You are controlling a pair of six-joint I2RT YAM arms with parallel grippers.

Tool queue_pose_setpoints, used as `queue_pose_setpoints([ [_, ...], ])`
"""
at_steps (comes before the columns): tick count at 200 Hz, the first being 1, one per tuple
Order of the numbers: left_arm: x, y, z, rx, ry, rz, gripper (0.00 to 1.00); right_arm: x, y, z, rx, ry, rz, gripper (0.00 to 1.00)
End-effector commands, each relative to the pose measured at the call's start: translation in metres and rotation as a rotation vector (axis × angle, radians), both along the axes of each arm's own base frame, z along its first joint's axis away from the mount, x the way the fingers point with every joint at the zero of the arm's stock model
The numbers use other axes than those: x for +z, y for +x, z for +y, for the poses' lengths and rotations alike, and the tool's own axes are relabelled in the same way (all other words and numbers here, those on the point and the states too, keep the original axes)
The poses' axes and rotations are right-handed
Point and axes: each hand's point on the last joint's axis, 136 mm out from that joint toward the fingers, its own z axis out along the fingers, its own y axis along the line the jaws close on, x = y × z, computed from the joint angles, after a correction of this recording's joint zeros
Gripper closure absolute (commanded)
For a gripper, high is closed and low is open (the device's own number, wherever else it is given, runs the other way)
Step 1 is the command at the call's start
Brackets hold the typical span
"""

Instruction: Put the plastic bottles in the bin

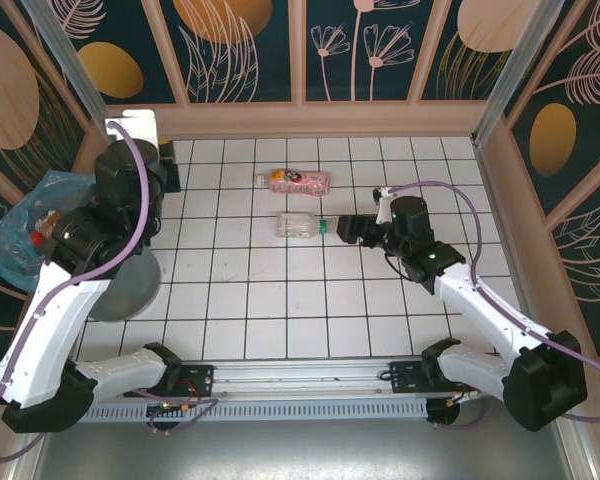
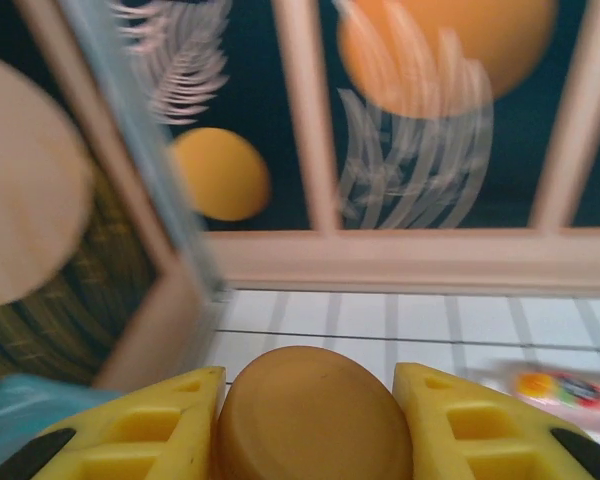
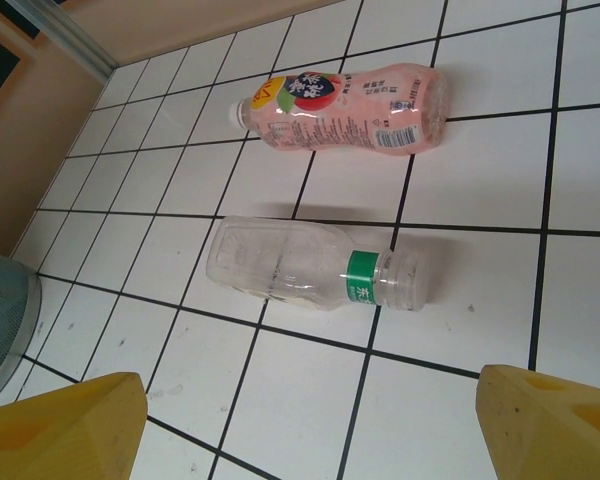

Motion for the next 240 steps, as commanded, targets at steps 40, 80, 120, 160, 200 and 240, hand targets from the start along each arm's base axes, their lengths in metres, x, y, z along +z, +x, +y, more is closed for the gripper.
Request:
queue_pose_setpoints([
  [40,0.032,-0.023,0.107,0.457,0.190,0.030,1.00,0.024,0.004,0.010,0.036,0.037,-0.055,0.14],
  [80,0.018,0.008,0.136,0.469,0.105,0.027,1.00,0.024,0.002,0.012,0.052,0.043,-0.053,0.14],
  [120,0.010,0.035,0.129,0.361,-0.067,-0.029,1.00,0.025,-0.003,0.011,0.055,0.050,-0.046,0.14],
  [160,-0.017,0.043,0.144,0.346,-0.154,0.007,1.00,0.022,-0.009,0.007,0.040,0.057,-0.038,0.14],
  [200,-0.051,0.046,0.170,0.294,-0.354,0.001,1.00,0.024,-0.010,0.008,0.039,0.074,-0.029,0.14],
  [240,-0.072,0.044,0.187,0.261,-0.504,-0.034,1.00,0.025,-0.010,0.009,0.043,0.076,-0.025,0.14],
])
